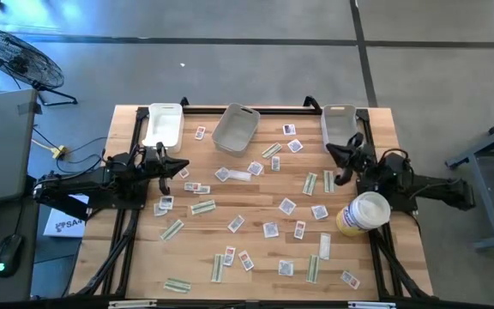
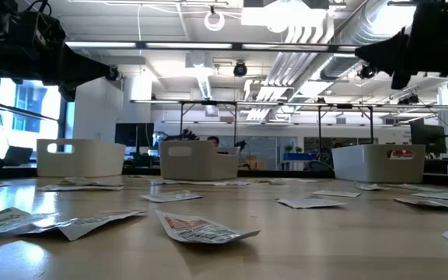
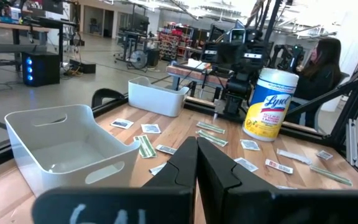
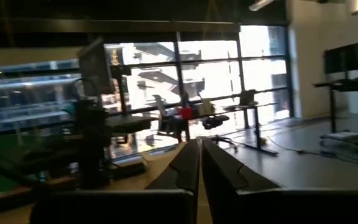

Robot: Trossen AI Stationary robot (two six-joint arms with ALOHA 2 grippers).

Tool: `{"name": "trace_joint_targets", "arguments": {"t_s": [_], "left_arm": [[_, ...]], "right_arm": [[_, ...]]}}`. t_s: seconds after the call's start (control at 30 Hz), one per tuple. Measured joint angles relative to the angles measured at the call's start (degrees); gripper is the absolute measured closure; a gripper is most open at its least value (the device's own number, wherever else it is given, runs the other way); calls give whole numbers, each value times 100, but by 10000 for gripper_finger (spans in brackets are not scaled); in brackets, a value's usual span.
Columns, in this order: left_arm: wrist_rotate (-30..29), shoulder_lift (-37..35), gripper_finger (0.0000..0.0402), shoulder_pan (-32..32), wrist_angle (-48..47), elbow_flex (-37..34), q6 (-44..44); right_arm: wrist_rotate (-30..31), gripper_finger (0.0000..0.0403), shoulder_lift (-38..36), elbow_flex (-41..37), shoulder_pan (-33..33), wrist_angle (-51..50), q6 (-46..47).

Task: Pick & Place First Aid Supplies
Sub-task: Put the green pad into the left gray bin

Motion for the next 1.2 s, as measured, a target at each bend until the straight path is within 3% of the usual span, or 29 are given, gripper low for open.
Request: {"name": "trace_joint_targets", "arguments": {"t_s": [0.4, 0.83, 0.97, 1.2], "left_arm": [[-2, 0, 401, 0, 0, 0, -2], [0, 2, 401, 0, 0, 2, -1], [0, 0, 401, -1, 0, 1, -1], [0, 2, 401, 0, 0, 0, -2]], "right_arm": [[257, 391, 2342, 344, 485, 1177, 216], [900, 388, 5627, 2061, 770, 628, 151], [902, 363, 6670, 2721, 747, 67, 147], [947, 284, 8219, 3820, 500, -842, 306]]}}
